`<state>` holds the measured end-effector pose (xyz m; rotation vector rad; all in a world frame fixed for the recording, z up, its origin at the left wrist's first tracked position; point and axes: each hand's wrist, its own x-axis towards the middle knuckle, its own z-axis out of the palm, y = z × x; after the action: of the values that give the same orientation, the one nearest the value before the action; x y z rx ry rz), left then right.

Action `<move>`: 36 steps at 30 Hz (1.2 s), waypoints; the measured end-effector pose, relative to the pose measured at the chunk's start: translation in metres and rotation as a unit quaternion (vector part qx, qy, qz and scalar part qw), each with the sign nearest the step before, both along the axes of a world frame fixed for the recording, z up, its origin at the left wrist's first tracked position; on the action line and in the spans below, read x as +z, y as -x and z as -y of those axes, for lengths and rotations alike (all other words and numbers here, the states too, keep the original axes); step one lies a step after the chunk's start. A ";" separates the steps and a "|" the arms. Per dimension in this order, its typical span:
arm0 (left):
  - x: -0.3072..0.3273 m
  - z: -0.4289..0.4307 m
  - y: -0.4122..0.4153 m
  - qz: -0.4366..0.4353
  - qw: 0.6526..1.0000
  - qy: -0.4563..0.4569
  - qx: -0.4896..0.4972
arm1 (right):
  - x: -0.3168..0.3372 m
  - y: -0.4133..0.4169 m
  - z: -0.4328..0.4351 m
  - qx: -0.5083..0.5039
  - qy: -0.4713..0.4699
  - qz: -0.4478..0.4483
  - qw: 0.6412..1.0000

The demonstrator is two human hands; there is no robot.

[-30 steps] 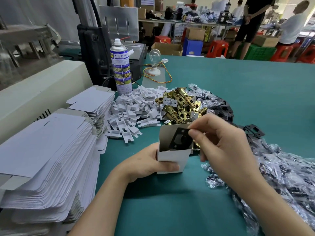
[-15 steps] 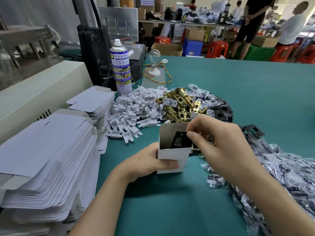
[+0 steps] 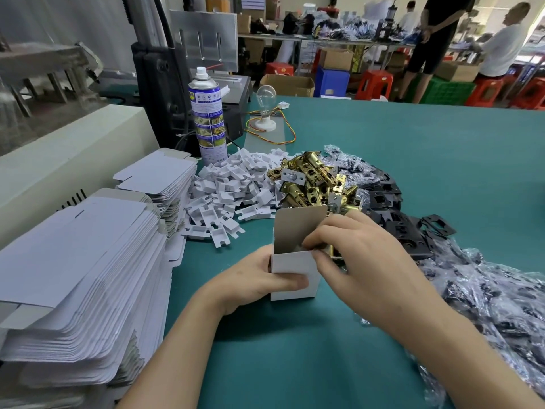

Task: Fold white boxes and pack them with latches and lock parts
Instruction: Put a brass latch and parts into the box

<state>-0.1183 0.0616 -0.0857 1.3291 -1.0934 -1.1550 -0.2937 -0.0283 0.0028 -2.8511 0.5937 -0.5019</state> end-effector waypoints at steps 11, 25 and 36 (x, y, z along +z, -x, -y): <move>0.002 -0.001 0.001 0.015 1.000 0.007 -0.011 | 0.018 -0.009 -0.010 0.007 -0.026 -0.093 0.995; 0.001 -0.002 0.000 0.031 0.999 -0.010 -0.021 | 0.014 -0.018 -0.024 0.018 0.031 -0.199 0.979; -0.002 -0.003 -0.001 0.036 0.998 -0.048 0.009 | 0.012 0.037 0.059 -0.113 -0.020 -0.021 0.993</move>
<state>-0.1169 0.0642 -0.0882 1.4616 -1.0877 -1.1660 -0.3308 -0.0876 0.0151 -2.7765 0.9311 -0.4582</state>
